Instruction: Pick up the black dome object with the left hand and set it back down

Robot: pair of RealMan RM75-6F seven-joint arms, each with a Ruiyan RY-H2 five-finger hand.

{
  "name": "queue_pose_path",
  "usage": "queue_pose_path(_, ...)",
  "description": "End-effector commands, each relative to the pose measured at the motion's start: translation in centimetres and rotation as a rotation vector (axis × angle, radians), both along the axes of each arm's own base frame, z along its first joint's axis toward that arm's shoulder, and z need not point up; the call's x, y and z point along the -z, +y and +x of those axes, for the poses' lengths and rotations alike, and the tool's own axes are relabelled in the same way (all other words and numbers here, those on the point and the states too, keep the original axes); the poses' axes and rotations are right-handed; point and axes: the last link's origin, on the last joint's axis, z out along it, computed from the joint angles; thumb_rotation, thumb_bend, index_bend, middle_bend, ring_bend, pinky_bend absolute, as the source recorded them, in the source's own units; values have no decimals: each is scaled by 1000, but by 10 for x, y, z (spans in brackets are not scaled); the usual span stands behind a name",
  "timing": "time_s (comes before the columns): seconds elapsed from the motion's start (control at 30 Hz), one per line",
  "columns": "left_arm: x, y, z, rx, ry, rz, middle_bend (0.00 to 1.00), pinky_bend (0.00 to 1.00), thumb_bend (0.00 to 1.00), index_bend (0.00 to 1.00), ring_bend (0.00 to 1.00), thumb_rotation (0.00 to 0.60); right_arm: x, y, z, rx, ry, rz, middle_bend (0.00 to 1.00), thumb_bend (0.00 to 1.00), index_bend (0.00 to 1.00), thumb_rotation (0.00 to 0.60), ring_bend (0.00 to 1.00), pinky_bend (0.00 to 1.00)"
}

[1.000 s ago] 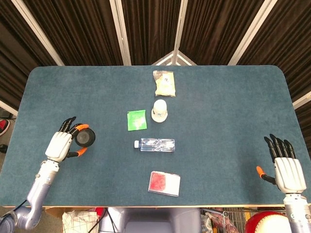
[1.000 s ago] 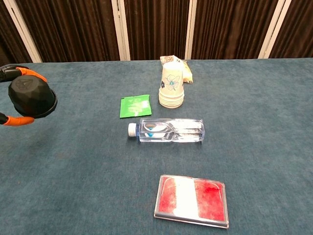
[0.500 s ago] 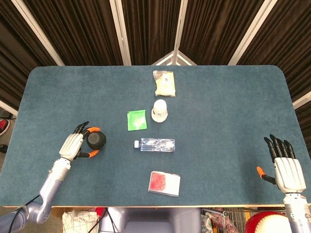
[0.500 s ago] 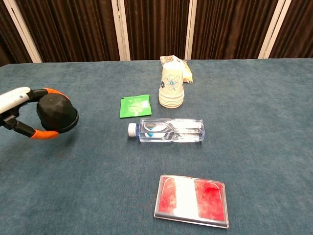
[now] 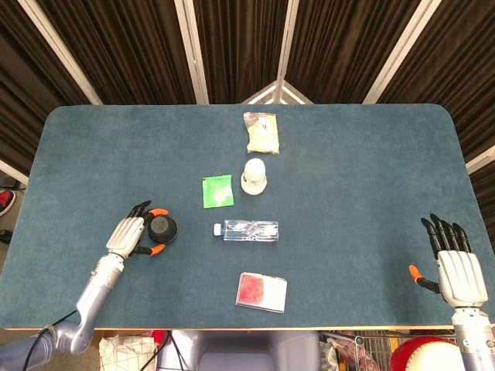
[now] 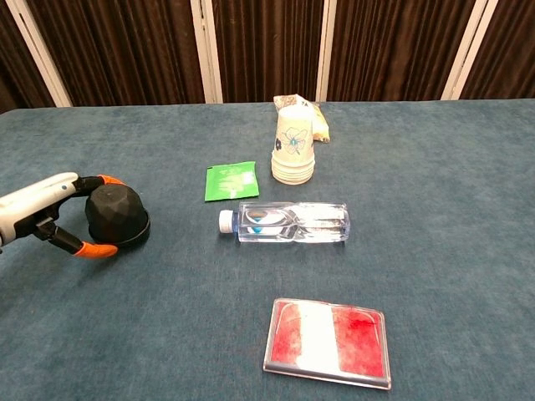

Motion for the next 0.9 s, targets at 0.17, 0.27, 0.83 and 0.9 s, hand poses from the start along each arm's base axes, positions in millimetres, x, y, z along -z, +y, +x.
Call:
queue_pose_path(0.17, 1, -1, 1, 6, 11, -15, 182, 0, 477, 390, 0, 600, -1, -2, 1, -1, -2, -1, 24, 285, 60, 600, 64, 11)
queue_pose_path(0.27, 0, -1, 1, 5, 27, -27, 136, 0, 477, 376, 0, 600, 0, -1, 1, 1, -2, 0, 24, 285, 67, 600, 63, 11)
queue_pose_path(0.83, -9, -4, -2, 7, 67, -85, 0, 0, 347, 214, 0, 600, -1, -2, 1, 2, -1, -8, 24, 284, 67, 600, 64, 10)
queue_pose_path(0.9, -10, -5, -2, 4, 76, -90, 0, 0, 323, 209, 0, 600, -1, -1, 0, 3, 0, -10, 24, 284, 67, 600, 64, 10)
